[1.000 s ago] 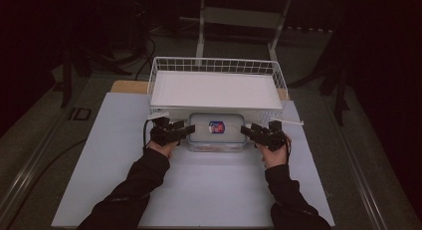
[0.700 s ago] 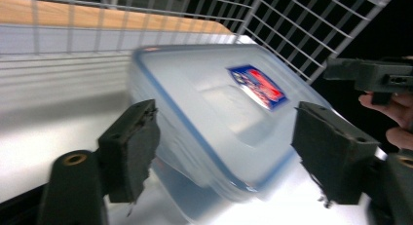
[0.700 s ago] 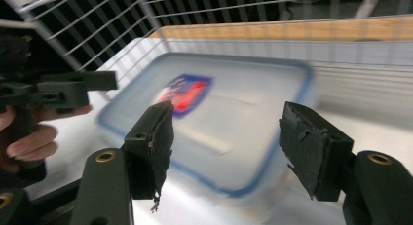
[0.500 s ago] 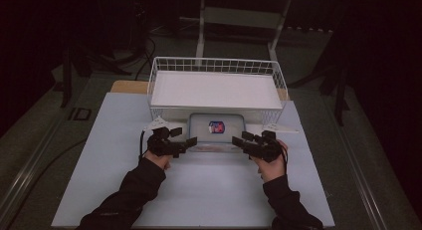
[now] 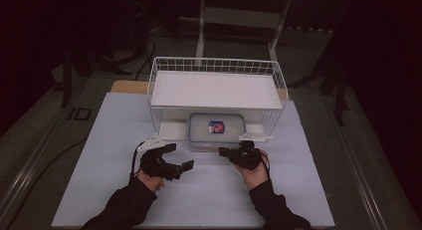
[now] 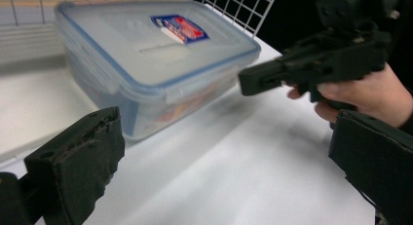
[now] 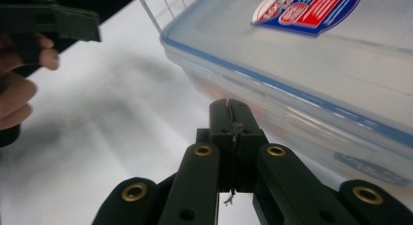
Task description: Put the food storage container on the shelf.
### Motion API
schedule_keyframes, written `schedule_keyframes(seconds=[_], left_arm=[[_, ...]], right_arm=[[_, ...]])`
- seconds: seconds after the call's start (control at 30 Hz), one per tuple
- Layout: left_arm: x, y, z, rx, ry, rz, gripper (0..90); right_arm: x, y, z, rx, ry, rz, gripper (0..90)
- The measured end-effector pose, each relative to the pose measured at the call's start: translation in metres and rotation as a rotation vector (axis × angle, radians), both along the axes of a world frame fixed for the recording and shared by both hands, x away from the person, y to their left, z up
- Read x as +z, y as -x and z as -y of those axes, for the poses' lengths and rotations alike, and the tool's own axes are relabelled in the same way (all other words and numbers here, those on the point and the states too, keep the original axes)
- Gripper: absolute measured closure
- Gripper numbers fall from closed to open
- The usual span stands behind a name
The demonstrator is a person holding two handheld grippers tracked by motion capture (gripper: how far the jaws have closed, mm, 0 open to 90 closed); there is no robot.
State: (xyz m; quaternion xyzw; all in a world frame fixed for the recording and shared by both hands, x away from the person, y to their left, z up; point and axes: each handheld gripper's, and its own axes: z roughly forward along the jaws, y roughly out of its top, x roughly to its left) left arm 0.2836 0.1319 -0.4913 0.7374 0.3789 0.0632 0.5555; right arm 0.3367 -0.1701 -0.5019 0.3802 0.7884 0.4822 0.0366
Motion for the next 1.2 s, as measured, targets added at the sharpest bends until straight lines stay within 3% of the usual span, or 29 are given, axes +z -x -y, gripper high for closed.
schedule_keyframes(seconds=[0.27,0.47,0.67,1.2], left_arm=[[-0.004,0.002,-0.003,0.017,0.01,0.028,0.0],[-0.009,0.0,-0.005,0.03,-0.013,0.021,0.0],[-0.014,-0.002,-0.005,0.031,-0.026,0.014,0.0],[-0.015,-0.001,-0.006,0.034,-0.034,0.026,0.0]], right_arm=[[-0.007,-0.013,-0.009,-0.018,0.02,-0.008,89.7],[-0.012,-0.025,-0.011,-0.047,0.017,-0.029,89.6],[-0.013,-0.034,-0.013,-0.057,0.022,-0.016,89.3],[-0.013,-0.063,-0.014,-0.133,0.0,-0.019,88.6]])
